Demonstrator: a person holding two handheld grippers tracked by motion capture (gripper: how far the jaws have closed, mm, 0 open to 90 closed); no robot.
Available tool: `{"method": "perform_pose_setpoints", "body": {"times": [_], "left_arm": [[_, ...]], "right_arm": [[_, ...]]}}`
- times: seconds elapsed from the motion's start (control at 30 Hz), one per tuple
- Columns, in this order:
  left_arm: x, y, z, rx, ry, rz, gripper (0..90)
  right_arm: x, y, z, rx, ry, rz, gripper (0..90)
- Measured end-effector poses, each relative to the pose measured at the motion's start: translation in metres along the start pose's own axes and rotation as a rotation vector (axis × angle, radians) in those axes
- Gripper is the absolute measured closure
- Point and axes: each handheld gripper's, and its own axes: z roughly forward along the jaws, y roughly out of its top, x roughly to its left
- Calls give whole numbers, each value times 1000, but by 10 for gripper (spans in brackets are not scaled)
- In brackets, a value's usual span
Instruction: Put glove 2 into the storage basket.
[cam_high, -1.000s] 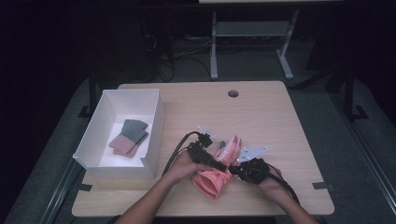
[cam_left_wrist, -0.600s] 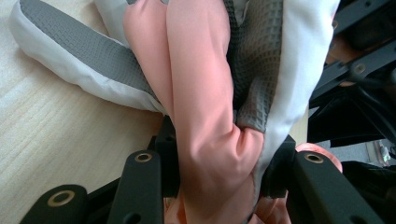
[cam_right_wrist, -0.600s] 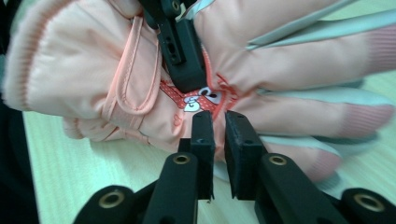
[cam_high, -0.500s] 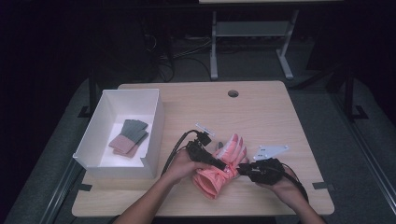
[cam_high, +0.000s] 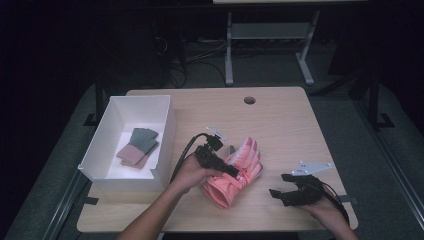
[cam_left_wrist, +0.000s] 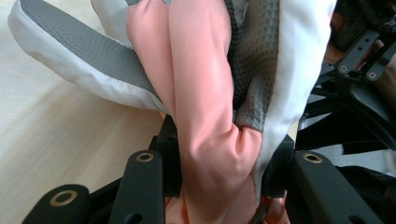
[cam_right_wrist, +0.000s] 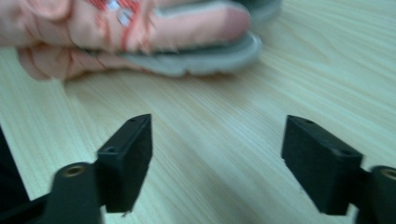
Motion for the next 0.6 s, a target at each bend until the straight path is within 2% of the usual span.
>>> {"method": "perform_pose_setpoints", "body": {"times": [0.07,0.13,0.17,0.3,0.47,0.6], "left_arm": [[-3,3,-9,-2,20,6,601],[-8,5,-20,-28,32,-4,600],[-9,6,-24,-30,34,0,599],[-16,13,-41,-47,37,3,598],[-25,21,-63,-67,75,19,597],[-26,25,-77,-64,87,29,596]], "right_arm": [[0,-1,0,2,-4,12,177],[-1,-2,0,6,-9,4,134],[-1,-2,1,6,-24,3,135],[-3,-3,2,8,-31,4,129],[-2,-3,6,11,-26,-7,104],[-2,-5,8,12,-40,-7,89]]}}
